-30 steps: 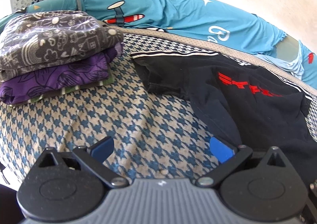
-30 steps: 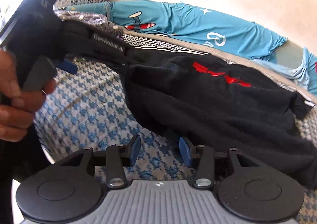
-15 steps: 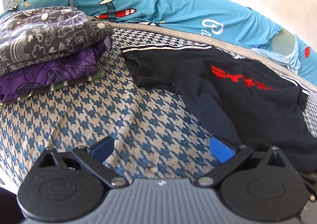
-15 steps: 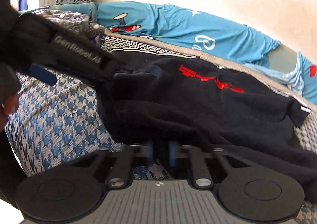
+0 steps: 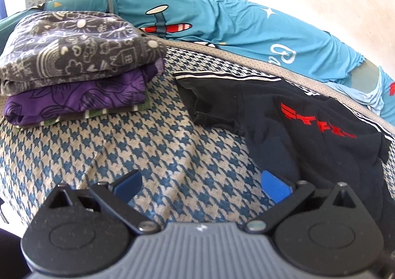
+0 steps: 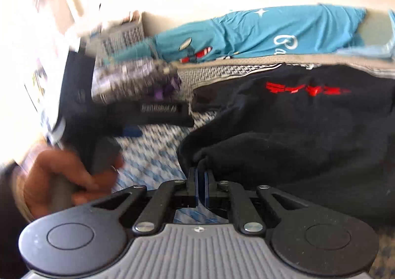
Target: Fold clothes
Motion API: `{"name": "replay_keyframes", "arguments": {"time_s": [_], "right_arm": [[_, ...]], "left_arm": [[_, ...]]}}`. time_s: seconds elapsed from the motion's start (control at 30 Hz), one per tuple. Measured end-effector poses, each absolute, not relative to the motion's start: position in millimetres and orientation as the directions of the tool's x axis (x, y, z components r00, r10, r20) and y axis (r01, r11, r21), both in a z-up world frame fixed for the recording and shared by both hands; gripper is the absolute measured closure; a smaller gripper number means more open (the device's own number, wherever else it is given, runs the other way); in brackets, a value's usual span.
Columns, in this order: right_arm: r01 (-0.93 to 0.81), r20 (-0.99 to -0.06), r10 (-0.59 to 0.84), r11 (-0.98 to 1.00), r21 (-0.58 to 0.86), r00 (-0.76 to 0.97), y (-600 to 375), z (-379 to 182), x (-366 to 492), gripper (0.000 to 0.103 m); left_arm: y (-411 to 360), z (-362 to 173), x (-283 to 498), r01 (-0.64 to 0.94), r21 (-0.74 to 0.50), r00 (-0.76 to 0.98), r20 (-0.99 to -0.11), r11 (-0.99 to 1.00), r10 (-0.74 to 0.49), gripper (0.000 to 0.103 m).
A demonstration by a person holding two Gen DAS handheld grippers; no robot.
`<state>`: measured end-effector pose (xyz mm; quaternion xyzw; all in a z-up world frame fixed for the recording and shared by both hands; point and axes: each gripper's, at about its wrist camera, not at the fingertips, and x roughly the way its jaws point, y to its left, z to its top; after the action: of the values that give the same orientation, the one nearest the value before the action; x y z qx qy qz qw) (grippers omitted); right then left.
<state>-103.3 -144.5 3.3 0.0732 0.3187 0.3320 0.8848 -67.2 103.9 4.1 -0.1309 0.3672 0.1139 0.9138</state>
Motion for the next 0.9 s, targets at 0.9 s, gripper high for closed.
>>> {"name": "replay_keyframes", "arguments": {"time_s": [0.9], "right_arm": [[-0.601,-0.518,0.529,0.798,0.035,0.672,-116,17,-144,0.078]], "left_arm": [[95,-3,-65,-0.261,-0.155,0.678,-0.732,0.953,0.066,0.000]]}}
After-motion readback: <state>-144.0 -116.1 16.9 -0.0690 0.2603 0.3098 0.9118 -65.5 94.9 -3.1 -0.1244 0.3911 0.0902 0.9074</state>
